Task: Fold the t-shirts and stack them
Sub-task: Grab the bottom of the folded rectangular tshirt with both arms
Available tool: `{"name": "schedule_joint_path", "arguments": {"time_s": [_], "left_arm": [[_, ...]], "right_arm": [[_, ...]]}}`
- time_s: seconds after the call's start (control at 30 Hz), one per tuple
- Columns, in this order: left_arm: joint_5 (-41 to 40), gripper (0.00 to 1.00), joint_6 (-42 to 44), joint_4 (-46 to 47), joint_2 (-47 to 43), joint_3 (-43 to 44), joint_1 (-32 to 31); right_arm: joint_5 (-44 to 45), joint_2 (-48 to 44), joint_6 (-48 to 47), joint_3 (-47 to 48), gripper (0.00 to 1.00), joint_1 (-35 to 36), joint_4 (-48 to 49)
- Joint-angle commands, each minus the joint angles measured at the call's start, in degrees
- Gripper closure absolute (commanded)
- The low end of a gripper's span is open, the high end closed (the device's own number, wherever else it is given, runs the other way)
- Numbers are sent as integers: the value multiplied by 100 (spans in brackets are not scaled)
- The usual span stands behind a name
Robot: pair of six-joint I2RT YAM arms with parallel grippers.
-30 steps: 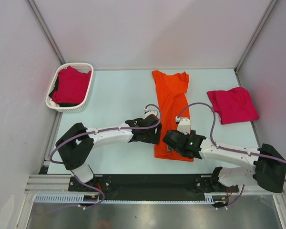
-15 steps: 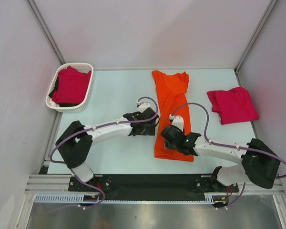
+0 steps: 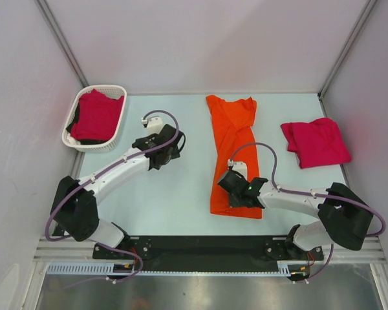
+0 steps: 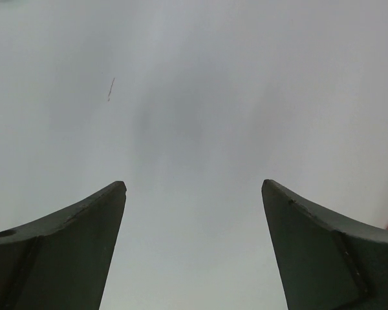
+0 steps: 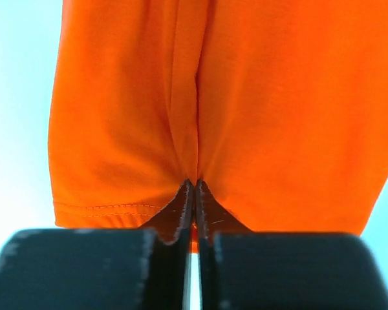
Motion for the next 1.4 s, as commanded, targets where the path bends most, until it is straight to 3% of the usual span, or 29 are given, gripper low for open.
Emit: {"name": "schedule_joint_path", "arguments": {"time_s": [0.0,0.13,0.23,0.27,0.33,0.43,0.63,0.77,0.93,1.03,1.07,1.37], "left_arm": [[-194,8,140,-110,179,345,15],[-71,8,140,-127,469,415,24],[-27,7,149,-171,663,503,24],[-27,7,149,-171,698,521,15],[-62,7,166,-171,759,538,24],[-97,7,201,-215,804,608,24],[-168,7,237,-250,786,688,23],[-220,7,245,-277,821,714,24],[-247,7,228,-356,865,732,24],[-229,7,228,-356,909,732,24],[-229,7,219,-365,927,732,24],[-229,8,201,-400,1111,749,24]], "right_arm": [[-173,-233,-53,343,100,-75,-338],[-287,-277,-115,589,100,-93,-802],[-375,-269,-150,791,73,-146,-1154],[-384,-312,-176,800,54,-146,-1190],[-376,-365,-186,774,45,-154,-1261],[-498,-374,-238,678,43,-268,-1252],[-770,-418,-326,493,48,-418,-1077],[-1095,-427,-458,361,62,-532,-866],[-1438,-400,-660,177,70,-699,-681],[-1553,-514,-739,150,87,-734,-602],[-1571,-567,-765,141,100,-743,-584],[-1623,-734,-880,1,100,-743,-531]]}}
